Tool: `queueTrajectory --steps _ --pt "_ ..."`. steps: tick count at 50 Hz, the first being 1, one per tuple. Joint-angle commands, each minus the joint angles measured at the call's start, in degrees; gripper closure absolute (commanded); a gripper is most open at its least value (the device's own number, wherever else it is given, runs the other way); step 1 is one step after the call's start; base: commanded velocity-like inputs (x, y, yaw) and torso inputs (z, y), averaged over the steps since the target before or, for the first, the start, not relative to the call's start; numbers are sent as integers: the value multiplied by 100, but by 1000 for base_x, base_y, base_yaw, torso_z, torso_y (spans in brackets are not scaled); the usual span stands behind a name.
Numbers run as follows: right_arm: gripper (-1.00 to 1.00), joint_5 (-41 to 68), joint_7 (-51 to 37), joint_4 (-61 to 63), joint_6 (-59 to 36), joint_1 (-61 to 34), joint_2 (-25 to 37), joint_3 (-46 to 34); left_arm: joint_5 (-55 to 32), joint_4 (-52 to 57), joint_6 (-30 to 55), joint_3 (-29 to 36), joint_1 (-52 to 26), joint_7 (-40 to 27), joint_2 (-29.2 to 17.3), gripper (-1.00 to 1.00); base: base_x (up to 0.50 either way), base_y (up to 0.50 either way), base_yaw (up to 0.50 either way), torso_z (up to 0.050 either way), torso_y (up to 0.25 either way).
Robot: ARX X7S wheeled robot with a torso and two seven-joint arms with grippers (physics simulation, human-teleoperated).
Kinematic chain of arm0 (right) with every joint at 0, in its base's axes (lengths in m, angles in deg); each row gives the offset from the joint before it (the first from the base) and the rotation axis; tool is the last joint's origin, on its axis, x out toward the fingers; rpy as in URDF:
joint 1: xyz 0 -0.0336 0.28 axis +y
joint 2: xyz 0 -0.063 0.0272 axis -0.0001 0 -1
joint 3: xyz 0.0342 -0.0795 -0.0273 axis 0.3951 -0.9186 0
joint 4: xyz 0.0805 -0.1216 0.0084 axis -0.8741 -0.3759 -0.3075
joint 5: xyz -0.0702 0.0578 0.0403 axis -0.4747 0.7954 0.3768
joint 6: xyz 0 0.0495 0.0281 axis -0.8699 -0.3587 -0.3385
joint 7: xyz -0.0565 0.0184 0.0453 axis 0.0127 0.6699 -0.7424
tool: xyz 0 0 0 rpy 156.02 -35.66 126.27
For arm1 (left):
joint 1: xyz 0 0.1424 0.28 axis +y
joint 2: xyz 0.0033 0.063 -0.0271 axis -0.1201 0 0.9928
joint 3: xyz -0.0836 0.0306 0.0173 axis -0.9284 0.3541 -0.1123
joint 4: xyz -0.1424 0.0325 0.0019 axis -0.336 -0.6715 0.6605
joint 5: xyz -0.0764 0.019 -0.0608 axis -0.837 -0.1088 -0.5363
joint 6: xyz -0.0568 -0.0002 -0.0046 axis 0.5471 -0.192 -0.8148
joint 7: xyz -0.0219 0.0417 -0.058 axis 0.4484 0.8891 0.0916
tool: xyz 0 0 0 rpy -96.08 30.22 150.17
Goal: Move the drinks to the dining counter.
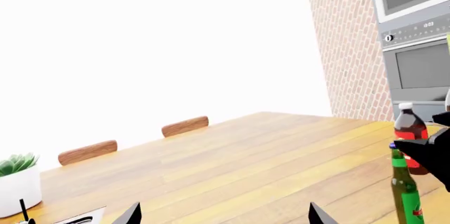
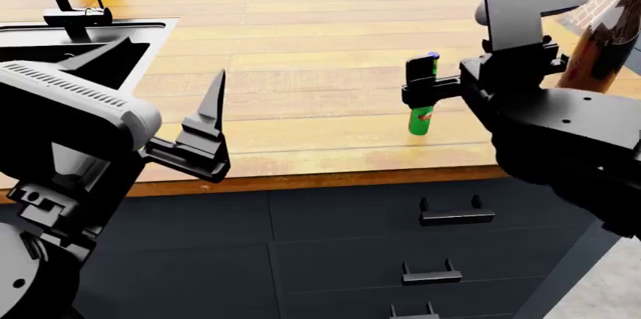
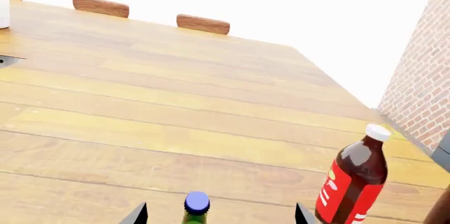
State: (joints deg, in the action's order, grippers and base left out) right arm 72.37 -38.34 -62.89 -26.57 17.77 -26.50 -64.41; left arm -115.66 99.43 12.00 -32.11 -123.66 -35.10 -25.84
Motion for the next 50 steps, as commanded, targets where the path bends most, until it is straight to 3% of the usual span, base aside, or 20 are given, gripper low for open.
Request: queueTrajectory --steps 1,11,20,33,42,46,50 --pt "-100 691 -654 1021 -479 -574 448 424 -146 40 95 13 -187 -78 -3 -100 0 0 0 0 0" --pt "-100 1896 -1495 1968 -897 -1357 835 963 -700 242 386 -44 -691 -459 -49 -100 0 0 0 0 0" --pt "-100 2977 -2292 2575 -1122 -1912 1154 1218 -1757 697 469 -394 -1067 -1160 -432 -100 0 0 0 0 0" --pt "-100 4288 -3182 2856 -1393 -2986 1524 1364 -3667 1243 -39 -1233 -1641 -2192 -1677 -100 0 0 0 0 0" --pt "-100 5160 -3687 2908 -1552 -3820 1799 1402 -5053 1252 -267 -2657 -1684 -2506 -3108 -100 0 0 0 0 0" --pt "-100 5541 -3909 2858 -1652 -4234 1924 1375 -6163 961 433 -4151 -1629 -2755 -3293 -100 0 0 0 0 0" --pt "-100 5953 -4188 2804 -1722 -4744 1950 1321 -6881 671 987 -4959 -1776 -3015 -3378 -100 0 0 0 0 0"
